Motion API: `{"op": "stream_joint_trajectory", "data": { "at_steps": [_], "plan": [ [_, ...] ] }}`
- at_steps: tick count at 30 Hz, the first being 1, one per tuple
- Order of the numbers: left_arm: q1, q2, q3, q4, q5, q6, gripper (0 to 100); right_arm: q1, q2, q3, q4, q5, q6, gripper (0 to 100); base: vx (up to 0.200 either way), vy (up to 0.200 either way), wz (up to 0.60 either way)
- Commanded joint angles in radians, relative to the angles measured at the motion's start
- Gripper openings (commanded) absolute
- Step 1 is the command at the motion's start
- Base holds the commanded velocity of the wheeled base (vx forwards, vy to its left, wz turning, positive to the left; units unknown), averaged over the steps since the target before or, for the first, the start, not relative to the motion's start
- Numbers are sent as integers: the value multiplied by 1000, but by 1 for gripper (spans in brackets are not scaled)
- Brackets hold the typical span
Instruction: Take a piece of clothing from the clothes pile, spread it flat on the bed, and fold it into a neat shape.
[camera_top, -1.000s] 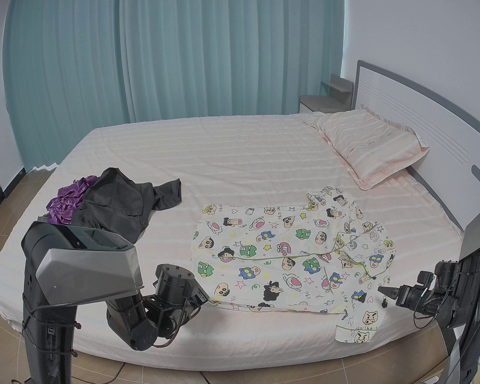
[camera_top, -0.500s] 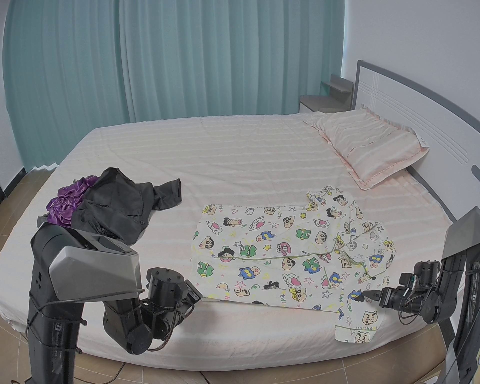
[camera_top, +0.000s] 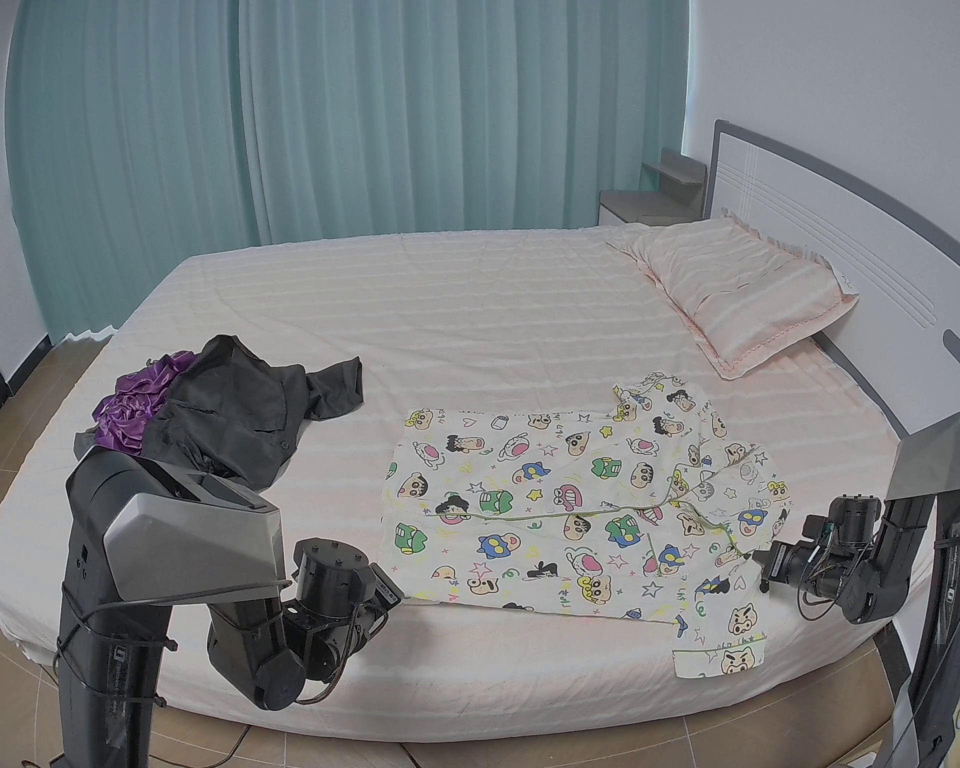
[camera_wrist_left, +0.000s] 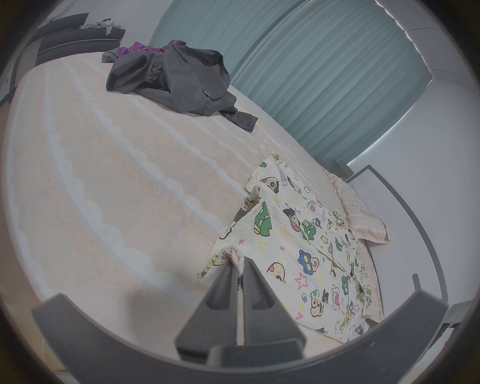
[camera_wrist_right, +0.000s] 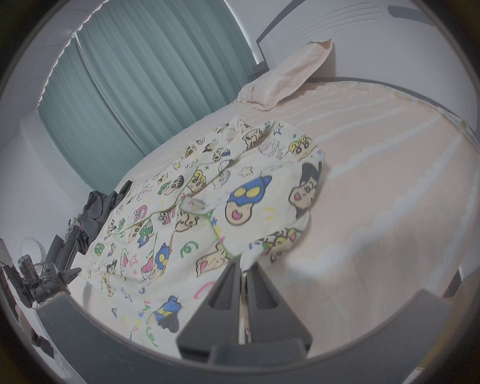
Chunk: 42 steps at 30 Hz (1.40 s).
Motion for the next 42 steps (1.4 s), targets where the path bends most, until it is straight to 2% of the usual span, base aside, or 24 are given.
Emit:
{"op": "stream_joint_trajectory", "data": {
  "at_steps": [1, 6, 8, 14, 15, 21, 26, 29, 30, 35, 42],
  "plan": [
    [1, 2, 1, 0, 1, 0, 0, -13, -6, -59, 5, -3, -1, 0, 0, 0, 0],
    [1, 7, -1, 0, 1, 0, 0, -11, -4, -154, 48, -4, 1, 0, 0, 0, 0],
    [3, 8, -1, 0, 1, 0, 0, -11, -9, -210, 106, -18, -1, 0, 0, 0, 0],
    [4, 8, -1, 0, 1, 0, 0, -13, -9, -246, 192, -30, -4, 0, 0, 0, 0],
    [4, 10, -1, 0, 1, 0, 0, -13, -6, -244, 213, -30, -4, 100, 0, 0, 0],
    [4, 16, -2, 0, 1, 1, 0, -42, -7, -233, 223, -27, -2, 100, 0, 0, 0],
    [4, 16, -2, 0, 1, 3, 0, -123, -13, -223, 223, -29, -2, 100, 0, 0, 0],
    [4, 16, -2, 0, 1, 3, 0, -200, -33, -206, 221, -18, -1, 100, 0, 0, 0],
    [6, 16, -2, 0, 1, 3, 0, -201, -35, -204, 220, -16, -1, 100, 0, 0, 0],
    [6, 16, -2, 0, 1, 1, 0, -228, -144, -60, 210, 100, -1, 100, 0, 0, 0],
    [6, 16, -2, 0, 1, 1, 0, -185, -194, 106, 149, 192, -28, 100, 0, 0, 0]
  ]
}}
